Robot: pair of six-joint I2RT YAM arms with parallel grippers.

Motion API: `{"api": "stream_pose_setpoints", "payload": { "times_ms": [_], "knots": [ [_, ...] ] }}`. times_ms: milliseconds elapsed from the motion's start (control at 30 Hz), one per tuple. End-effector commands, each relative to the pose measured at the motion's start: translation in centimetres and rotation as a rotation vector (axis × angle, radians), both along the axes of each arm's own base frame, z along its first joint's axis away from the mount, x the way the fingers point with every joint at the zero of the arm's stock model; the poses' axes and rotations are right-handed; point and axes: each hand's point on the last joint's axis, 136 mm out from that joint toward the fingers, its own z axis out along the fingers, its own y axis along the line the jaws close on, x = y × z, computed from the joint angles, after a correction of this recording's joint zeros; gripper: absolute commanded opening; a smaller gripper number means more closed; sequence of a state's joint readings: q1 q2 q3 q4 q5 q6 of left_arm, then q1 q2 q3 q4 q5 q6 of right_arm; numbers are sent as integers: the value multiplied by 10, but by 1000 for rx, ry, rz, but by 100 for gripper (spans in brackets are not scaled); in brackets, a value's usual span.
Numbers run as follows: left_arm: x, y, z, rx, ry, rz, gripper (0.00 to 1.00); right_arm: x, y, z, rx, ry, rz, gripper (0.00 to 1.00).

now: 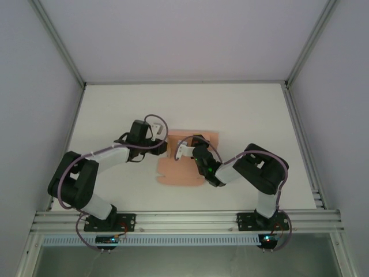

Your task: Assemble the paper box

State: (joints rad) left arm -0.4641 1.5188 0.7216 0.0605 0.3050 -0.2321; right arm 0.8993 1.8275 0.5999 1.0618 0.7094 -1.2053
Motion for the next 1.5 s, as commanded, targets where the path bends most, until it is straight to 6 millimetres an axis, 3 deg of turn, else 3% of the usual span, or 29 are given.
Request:
{"api": "stream_pose_setpoints", "payload": {
  "times_ms": [0,267,567,733,933,1167,1467],
  "knots": [
    [-7,-13,10,-19,-94,-64,34,-9,-2,-13,-71,49,19,0],
    [-14,2,27,-14,-200,-29,40,-6,4,18,-45,-24,36,0],
    [11,1,40,-26,-312,27,41,5,12,47,-2,-117,65,0],
    [20,3,37,-23,-367,58,44,2,12,32,-48,-90,94,0],
    [26,9,17,18,-375,87,45,-9,6,-4,-114,-41,87,0],
    [30,-3,17,-29,-429,48,45,-17,8,-26,-158,13,109,0],
    [43,-26,24,-80,-483,-16,46,-18,8,-37,-148,104,125,0]
  ]
}}
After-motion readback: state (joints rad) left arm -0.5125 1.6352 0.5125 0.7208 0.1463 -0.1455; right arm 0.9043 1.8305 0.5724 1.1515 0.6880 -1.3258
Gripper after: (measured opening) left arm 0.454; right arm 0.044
